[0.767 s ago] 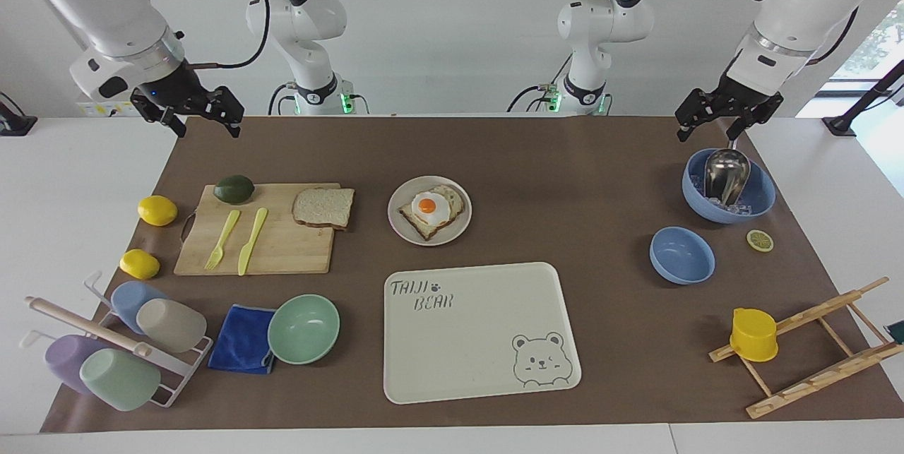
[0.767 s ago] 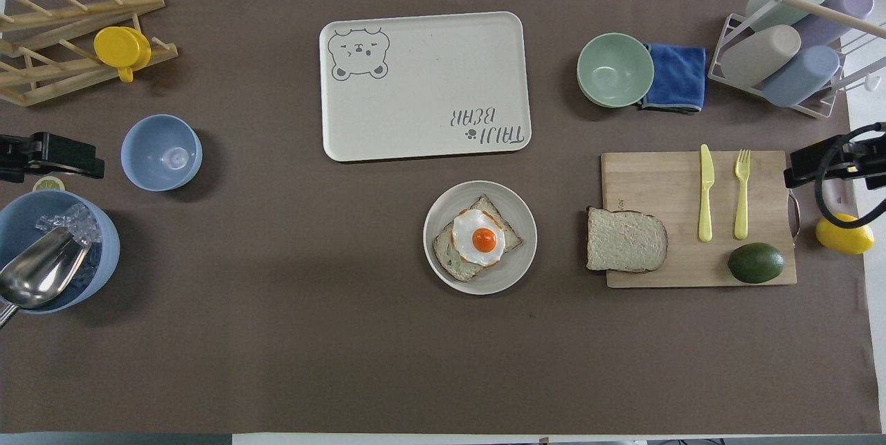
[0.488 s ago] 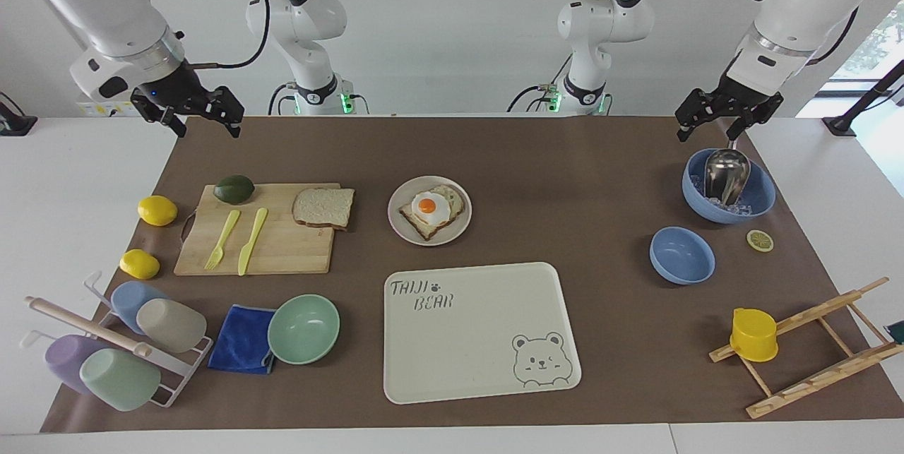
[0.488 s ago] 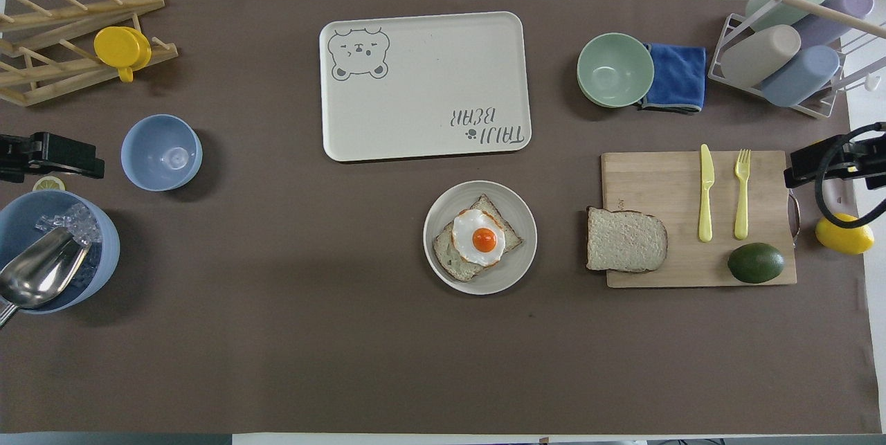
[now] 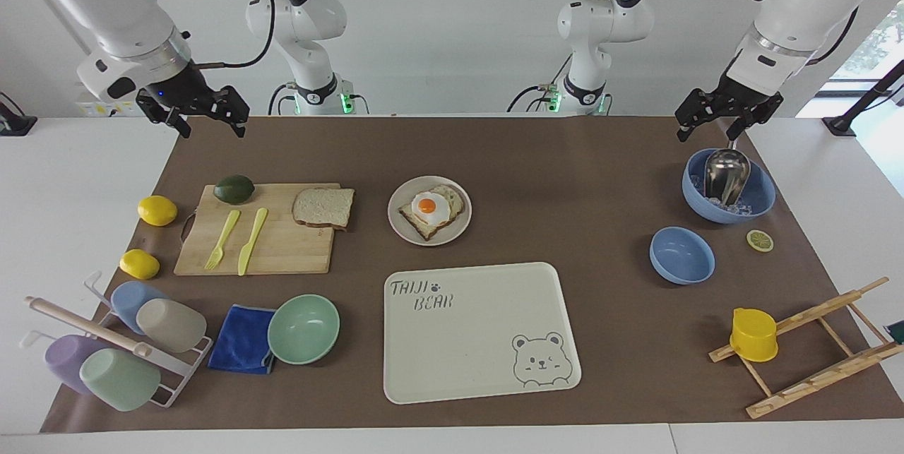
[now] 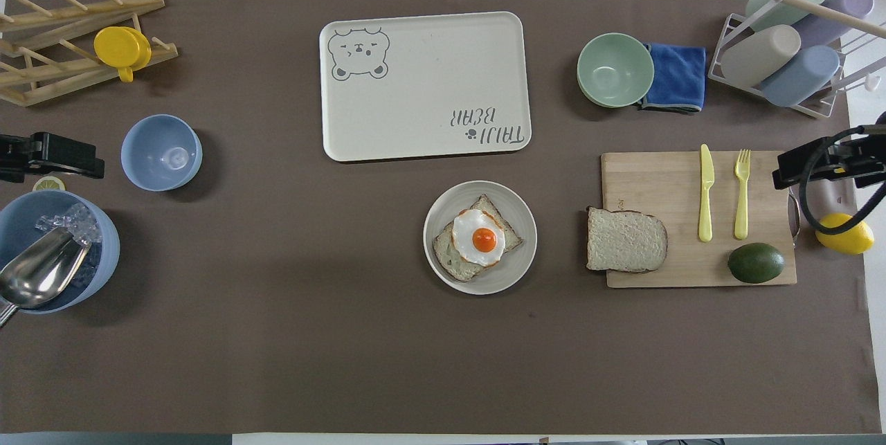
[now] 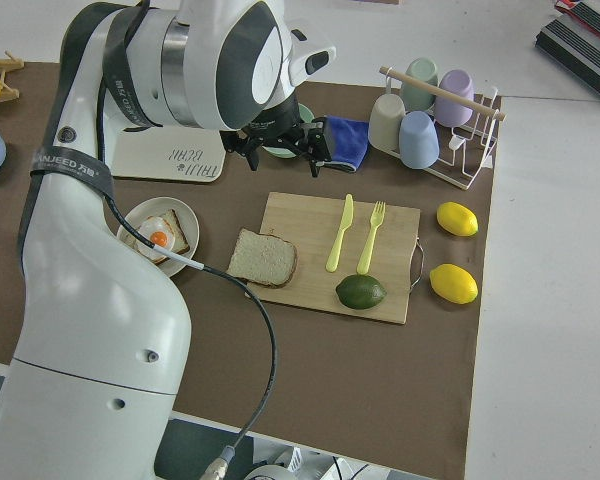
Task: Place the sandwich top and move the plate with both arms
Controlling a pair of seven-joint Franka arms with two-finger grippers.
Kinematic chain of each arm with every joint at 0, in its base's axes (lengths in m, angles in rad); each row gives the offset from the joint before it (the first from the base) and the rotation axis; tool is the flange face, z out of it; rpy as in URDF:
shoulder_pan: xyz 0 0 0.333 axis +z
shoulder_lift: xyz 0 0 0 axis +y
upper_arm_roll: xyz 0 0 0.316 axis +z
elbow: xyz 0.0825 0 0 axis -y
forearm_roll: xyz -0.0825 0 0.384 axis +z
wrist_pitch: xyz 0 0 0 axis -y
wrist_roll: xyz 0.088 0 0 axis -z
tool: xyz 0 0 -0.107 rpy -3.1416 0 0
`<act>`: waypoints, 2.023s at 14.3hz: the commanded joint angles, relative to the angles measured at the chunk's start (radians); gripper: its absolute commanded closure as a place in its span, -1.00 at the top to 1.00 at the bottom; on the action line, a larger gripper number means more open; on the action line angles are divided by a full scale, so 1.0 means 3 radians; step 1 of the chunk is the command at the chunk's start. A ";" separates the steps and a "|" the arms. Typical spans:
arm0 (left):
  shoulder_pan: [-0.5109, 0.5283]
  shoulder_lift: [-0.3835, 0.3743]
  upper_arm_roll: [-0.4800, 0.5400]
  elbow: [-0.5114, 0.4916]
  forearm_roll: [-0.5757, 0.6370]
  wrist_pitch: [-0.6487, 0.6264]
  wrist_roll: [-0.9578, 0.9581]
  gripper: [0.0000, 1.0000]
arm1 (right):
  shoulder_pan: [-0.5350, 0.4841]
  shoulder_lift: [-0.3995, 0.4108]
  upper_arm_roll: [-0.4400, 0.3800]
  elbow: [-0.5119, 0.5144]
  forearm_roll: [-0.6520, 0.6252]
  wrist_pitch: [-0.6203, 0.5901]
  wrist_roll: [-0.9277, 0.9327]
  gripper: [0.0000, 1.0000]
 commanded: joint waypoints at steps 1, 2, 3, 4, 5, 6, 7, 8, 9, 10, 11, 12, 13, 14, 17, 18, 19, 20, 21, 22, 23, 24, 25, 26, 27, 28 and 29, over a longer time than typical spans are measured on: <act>-0.0003 -0.0053 0.0005 -0.0046 0.0062 0.0001 0.0035 1.00 | 0.0245 0.0090 0.0185 -0.0101 -0.0405 0.0133 0.0283 1.00; -0.0003 -0.0053 0.0005 -0.0046 0.0062 0.0001 0.0030 1.00 | 0.0413 0.0171 0.0185 -0.0101 -0.0507 0.0139 0.0406 1.00; -0.0003 -0.0053 0.0005 -0.0046 0.0062 0.0001 0.0030 1.00 | 0.0546 0.0284 0.0185 -0.0101 -0.0589 0.0144 0.0630 1.00; -0.0003 -0.0053 0.0005 -0.0046 0.0062 0.0001 0.0030 1.00 | 0.0669 0.0386 0.0185 -0.0101 -0.0610 0.0154 0.0870 1.00; -0.0003 -0.0053 0.0005 -0.0046 0.0062 0.0001 0.0035 1.00 | 0.0792 0.0493 0.0185 -0.0101 -0.0641 0.0169 0.1075 1.00; -0.0003 -0.0053 0.0005 -0.0046 0.0062 0.0001 0.0030 1.00 | 0.0889 0.0596 0.0185 -0.0116 -0.0662 0.0215 0.1325 1.00; -0.0003 -0.0053 0.0005 -0.0046 0.0062 0.0001 0.0030 1.00 | 0.0987 0.0617 0.0195 -0.0253 -0.0662 0.0322 0.1560 1.00; -0.0003 -0.0053 0.0005 -0.0046 0.0062 0.0001 0.0030 1.00 | 0.1074 0.0577 0.0195 -0.0513 -0.0672 0.0546 0.1699 1.00; -0.0003 -0.0053 0.0005 -0.0046 0.0062 0.0001 0.0030 1.00 | 0.1105 0.0510 0.0195 -0.0819 -0.0672 0.0781 0.1797 1.00; -0.0003 -0.0053 0.0005 -0.0046 0.0062 0.0001 0.0030 1.00 | 0.1105 0.0495 0.0195 -0.1055 -0.0672 0.1031 0.1904 1.00; -0.0003 -0.0053 0.0005 -0.0046 0.0062 0.0001 0.0030 1.00 | 0.1120 0.0525 0.0195 -0.1153 -0.0677 0.1125 0.1986 1.00; -0.0003 -0.0053 0.0005 -0.0046 0.0062 0.0001 0.0035 1.00 | 0.1120 0.0576 0.0195 -0.1200 -0.0692 0.1166 0.2058 1.00; -0.0003 -0.0053 0.0005 -0.0046 0.0062 0.0001 0.0035 1.00 | 0.1115 0.0612 0.0195 -0.1226 -0.0718 0.1232 0.2074 1.00; -0.0003 -0.0053 0.0005 -0.0046 0.0062 0.0001 0.0030 1.00 | 0.1115 0.0632 0.0195 -0.1307 -0.0723 0.1355 0.2084 1.00; -0.0003 -0.0053 0.0005 -0.0046 0.0062 0.0001 0.0030 1.00 | 0.1115 0.0633 0.0195 -0.1614 -0.0799 0.1616 0.2125 1.00; -0.0003 -0.0053 0.0005 -0.0046 0.0062 0.0001 0.0030 1.00 | 0.1115 0.0638 0.0195 -0.1645 -0.0815 0.1632 0.2125 1.00; -0.0003 -0.0053 0.0005 -0.0046 0.0062 0.0001 0.0030 1.00 | 0.1105 0.0648 0.0195 -0.1676 -0.0815 0.1662 0.2125 1.00; -0.0003 -0.0053 0.0005 -0.0046 0.0062 0.0001 0.0030 1.00 | 0.1085 0.0643 0.0195 -0.1742 -0.0820 0.1749 0.2125 1.00; -0.0003 -0.0053 0.0005 -0.0046 0.0062 0.0001 0.0030 1.00 | 0.1075 0.0643 0.0195 -0.1808 -0.0820 0.1830 0.2120 1.00; -0.0003 -0.0053 0.0005 -0.0046 0.0062 0.0001 0.0030 1.00 | 0.1074 0.0643 0.0195 -0.1839 -0.0820 0.1852 0.2125 1.00; -0.0003 -0.0053 0.0005 -0.0046 0.0062 0.0001 0.0035 1.00 | 0.1074 0.0643 0.0195 -0.1855 -0.0820 0.1862 0.2125 1.00; -0.0003 -0.0053 0.0005 -0.0046 0.0062 0.0001 0.0030 1.00 | 0.1074 0.0643 0.0195 -0.1865 -0.0820 0.1872 0.2125 1.00; -0.0003 -0.0053 0.0005 -0.0046 0.0062 0.0001 0.0030 1.00 | 0.1069 0.0643 0.0195 -0.1875 -0.0825 0.1867 0.2120 1.00; -0.0003 -0.0053 0.0005 -0.0046 0.0062 0.0001 0.0030 1.00 | 0.1049 0.0643 0.0195 -0.1901 -0.0830 0.1872 0.2115 1.00; -0.0003 -0.0053 0.0005 -0.0046 0.0062 0.0001 0.0030 1.00 | 0.1034 0.0643 0.0195 -0.1911 -0.0836 0.1877 0.2110 1.00; -0.0003 -0.0053 0.0005 -0.0046 0.0062 0.0001 0.0030 1.00 | 0.1029 0.0643 0.0195 -0.1921 -0.0861 0.1877 0.2110 1.00; -0.0003 -0.0053 0.0005 -0.0051 0.0062 0.0001 0.0030 1.00 | 0.1023 0.0638 0.0195 -0.1937 -0.0876 0.1877 0.2110 1.00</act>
